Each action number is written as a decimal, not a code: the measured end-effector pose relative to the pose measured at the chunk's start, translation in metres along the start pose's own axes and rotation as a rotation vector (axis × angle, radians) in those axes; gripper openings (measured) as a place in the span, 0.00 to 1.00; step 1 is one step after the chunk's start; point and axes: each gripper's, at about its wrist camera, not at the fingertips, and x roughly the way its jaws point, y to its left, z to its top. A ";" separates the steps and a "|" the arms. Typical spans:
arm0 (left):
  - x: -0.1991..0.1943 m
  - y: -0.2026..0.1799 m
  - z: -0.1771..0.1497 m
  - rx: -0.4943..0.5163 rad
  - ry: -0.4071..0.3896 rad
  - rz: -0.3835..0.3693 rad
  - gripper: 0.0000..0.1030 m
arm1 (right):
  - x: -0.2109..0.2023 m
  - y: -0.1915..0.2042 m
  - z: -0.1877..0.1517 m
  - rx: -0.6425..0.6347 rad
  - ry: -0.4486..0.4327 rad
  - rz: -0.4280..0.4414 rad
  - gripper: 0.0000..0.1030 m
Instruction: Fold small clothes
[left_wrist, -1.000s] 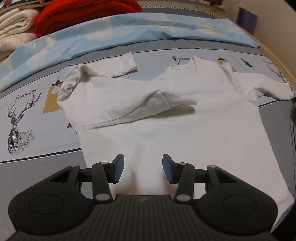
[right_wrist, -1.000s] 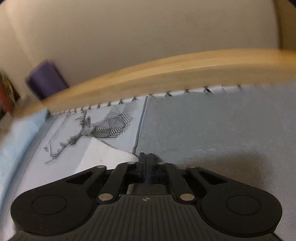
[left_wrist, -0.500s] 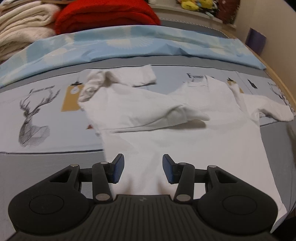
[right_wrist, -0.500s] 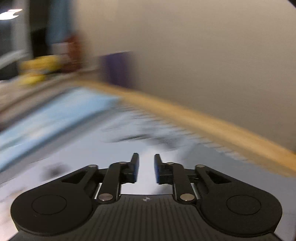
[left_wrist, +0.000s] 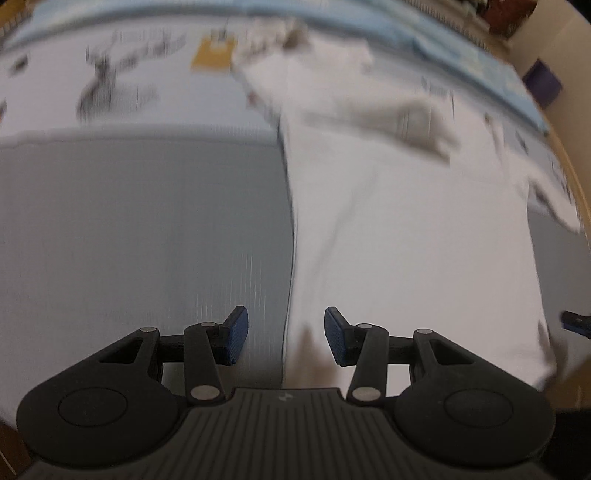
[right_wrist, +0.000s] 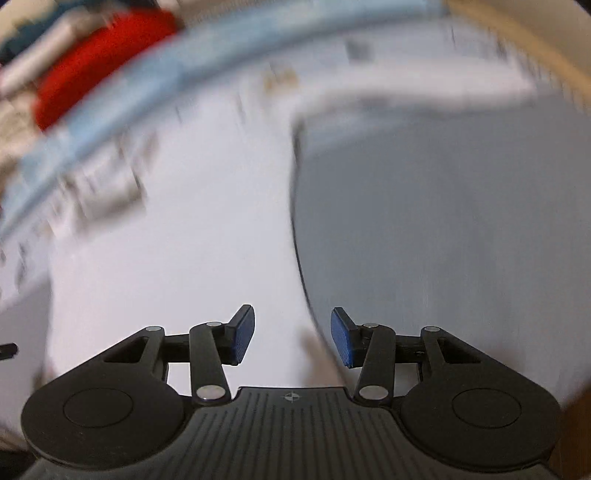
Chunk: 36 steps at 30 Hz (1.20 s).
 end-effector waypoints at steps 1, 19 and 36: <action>0.004 0.003 -0.009 0.001 0.028 -0.007 0.49 | 0.003 0.001 -0.010 0.002 0.019 -0.016 0.46; 0.025 -0.019 -0.094 0.094 0.119 0.061 0.10 | -0.002 -0.016 -0.041 -0.086 0.081 -0.228 0.04; -0.044 -0.020 -0.045 0.073 -0.132 -0.010 0.18 | -0.051 0.050 -0.011 -0.142 -0.154 -0.085 0.20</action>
